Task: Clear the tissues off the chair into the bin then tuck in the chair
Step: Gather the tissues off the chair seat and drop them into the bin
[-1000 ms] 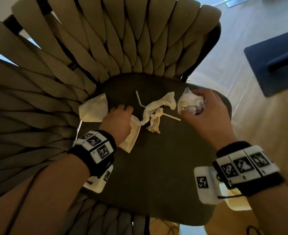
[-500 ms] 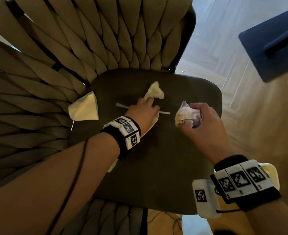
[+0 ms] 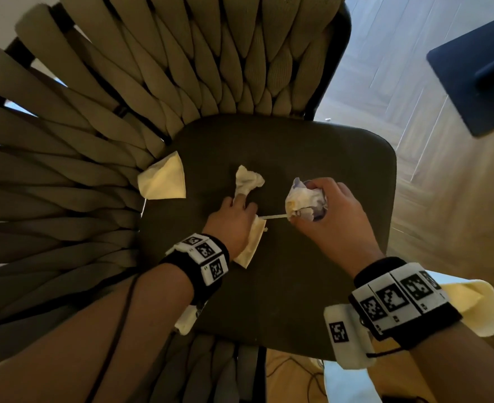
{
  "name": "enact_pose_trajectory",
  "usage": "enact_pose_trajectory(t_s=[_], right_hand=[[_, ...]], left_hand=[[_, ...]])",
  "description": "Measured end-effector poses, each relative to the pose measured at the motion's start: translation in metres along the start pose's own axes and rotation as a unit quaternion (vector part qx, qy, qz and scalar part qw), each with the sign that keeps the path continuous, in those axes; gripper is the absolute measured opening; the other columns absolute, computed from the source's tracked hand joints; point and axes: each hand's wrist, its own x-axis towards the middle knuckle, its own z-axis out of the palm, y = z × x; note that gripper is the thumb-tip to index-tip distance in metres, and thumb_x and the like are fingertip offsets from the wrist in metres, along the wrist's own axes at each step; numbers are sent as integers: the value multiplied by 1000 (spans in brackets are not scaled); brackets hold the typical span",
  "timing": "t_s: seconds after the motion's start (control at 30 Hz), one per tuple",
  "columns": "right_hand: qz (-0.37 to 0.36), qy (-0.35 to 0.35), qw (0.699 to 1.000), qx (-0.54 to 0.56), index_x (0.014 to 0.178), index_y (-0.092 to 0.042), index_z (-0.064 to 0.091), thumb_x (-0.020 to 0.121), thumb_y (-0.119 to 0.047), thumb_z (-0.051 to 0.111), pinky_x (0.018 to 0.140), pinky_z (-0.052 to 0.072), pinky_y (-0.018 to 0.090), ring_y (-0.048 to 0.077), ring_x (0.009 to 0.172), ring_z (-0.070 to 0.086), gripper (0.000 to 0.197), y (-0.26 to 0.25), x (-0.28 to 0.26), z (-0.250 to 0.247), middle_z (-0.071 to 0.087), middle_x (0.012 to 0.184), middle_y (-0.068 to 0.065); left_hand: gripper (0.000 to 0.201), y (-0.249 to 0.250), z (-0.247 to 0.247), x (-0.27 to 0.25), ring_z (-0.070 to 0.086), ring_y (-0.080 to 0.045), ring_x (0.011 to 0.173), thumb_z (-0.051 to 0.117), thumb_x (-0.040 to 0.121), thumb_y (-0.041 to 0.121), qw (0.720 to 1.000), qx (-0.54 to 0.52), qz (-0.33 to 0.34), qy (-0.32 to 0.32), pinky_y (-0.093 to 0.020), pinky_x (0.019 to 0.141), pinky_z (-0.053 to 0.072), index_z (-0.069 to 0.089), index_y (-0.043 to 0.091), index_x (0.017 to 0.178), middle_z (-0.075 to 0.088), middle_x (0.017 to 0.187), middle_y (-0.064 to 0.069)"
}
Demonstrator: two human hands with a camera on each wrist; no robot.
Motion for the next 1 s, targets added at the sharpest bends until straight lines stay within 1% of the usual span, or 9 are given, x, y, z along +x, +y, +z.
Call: enact_pose_trajectory(t_s=[0.23, 0.37, 0.47, 0.57, 0.67, 0.7, 0.8, 0.9, 1.0], right_hand=[[12, -6, 1000, -5, 120, -28, 49, 72, -33, 78, 78, 55, 24, 9, 94, 58, 56, 4, -5, 0, 53, 117, -4], [1, -3, 1000, 5, 120, -28, 50, 72, -33, 78, 74, 52, 20, 7, 91, 57, 56, -6, -3, 2, 52, 116, -6], [-11, -26, 999, 21, 120, -30, 48, 72, -34, 76, 74, 53, 21, 7, 90, 57, 56, -26, 6, 5, 49, 115, -9], [-7, -85, 995, 47, 121, -31, 47, 71, -34, 77, 76, 55, 24, 9, 95, 57, 57, -54, 20, 10, 46, 119, -9], [38, -166, 977, 130, 117, -30, 46, 72, -33, 77, 68, 53, 23, 11, 96, 59, 55, -84, 42, 29, 52, 117, -5], [61, -199, 965, 162, 117, -30, 44, 74, -32, 76, 65, 53, 24, 11, 96, 60, 53, -95, 49, 39, 53, 117, -4], [97, -258, 942, 192, 128, -25, 40, 78, -30, 74, 62, 54, 27, 15, 97, 55, 61, -121, 73, 76, 47, 120, -1], [114, -303, 929, 178, 137, -26, 35, 78, -29, 74, 63, 56, 31, 22, 106, 56, 71, -133, 91, 112, 45, 127, 0], [147, -348, 911, 168, 139, -27, 36, 79, -31, 72, 63, 56, 32, 24, 105, 59, 70, -132, 104, 130, 49, 133, 5]], left_hand=[[34, 1, 0, 8, 36, -30, 128, 56, 88, 20, 998, -42, -28, -44, -44, 95, 45, 54, 17, 122, 41, 137, -9], [21, -11, 1, 3, 49, -28, 114, 55, 88, 20, 997, -54, -7, -60, -43, 90, 50, 59, 18, 108, 55, 121, -7], [24, -29, -3, -16, 56, -26, 106, 53, 88, 20, 993, -91, -22, -67, -39, 87, 50, 58, 20, 111, 60, 115, -6], [22, -58, -17, -48, 62, -23, 100, 55, 89, 22, 979, -191, -34, -58, -39, 87, 51, 61, 16, 110, 65, 109, -6], [10, -100, -21, -78, 64, -23, 89, 65, 84, 26, 937, -341, -78, -4, -39, 79, 52, 63, 16, 88, 66, 91, -5], [11, -113, -21, -87, 64, -22, 88, 67, 84, 25, 915, -389, -100, 20, -38, 77, 53, 63, 16, 88, 66, 89, -4], [26, -149, -16, -99, 66, -19, 92, 68, 83, 23, 856, -483, -160, 91, -35, 78, 54, 62, 10, 104, 68, 98, -4], [35, -164, -16, -88, 62, -13, 86, 69, 83, 16, 800, -548, -203, 139, -20, 62, 45, 53, 8, 113, 61, 98, 1], [57, -173, -11, -64, 58, -13, 76, 71, 82, 18, 773, -583, -220, 121, -27, 59, 48, 44, 12, 131, 58, 109, -6]])
